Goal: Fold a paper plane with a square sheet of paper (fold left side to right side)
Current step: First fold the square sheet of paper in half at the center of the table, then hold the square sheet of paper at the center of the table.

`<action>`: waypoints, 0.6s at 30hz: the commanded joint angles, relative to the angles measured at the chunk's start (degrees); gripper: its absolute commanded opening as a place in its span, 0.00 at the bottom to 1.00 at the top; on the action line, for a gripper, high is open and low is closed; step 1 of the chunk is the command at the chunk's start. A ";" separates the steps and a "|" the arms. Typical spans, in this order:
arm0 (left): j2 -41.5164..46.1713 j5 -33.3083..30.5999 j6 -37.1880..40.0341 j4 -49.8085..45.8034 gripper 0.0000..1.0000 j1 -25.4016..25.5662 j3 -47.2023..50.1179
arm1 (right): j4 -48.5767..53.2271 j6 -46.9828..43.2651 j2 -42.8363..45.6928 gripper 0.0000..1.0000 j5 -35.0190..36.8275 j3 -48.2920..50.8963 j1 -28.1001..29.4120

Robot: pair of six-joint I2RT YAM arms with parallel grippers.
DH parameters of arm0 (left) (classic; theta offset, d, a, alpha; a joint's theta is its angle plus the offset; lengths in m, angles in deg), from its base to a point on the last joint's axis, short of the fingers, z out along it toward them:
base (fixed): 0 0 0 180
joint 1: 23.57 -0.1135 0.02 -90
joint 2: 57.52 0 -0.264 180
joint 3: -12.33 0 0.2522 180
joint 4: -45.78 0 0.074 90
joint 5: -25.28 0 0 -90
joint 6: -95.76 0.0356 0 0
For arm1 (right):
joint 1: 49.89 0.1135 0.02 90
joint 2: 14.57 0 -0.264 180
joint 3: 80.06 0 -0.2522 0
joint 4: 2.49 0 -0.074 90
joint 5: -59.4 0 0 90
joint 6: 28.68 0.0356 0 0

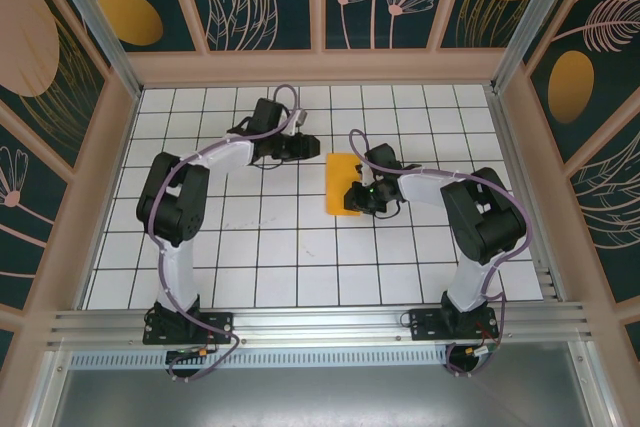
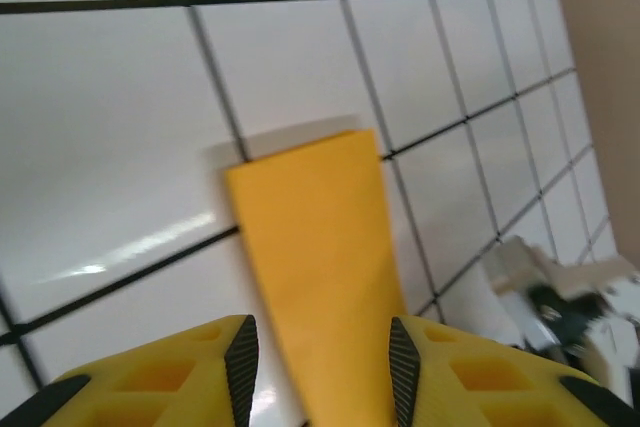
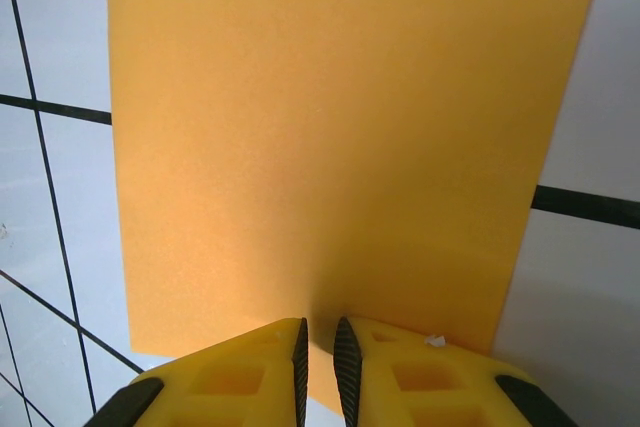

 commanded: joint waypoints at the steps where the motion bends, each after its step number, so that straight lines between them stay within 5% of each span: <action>1: -1.29 3.40 -2.55 4.57 0.43 4.45 2.77 | 7.16 -0.67 -3.06 0.22 6.12 1.48 -0.22; 18: -9.78 0.77 -3.64 5.67 0.42 7.55 4.01 | 6.55 -0.90 -0.91 0.23 3.47 0.51 -0.47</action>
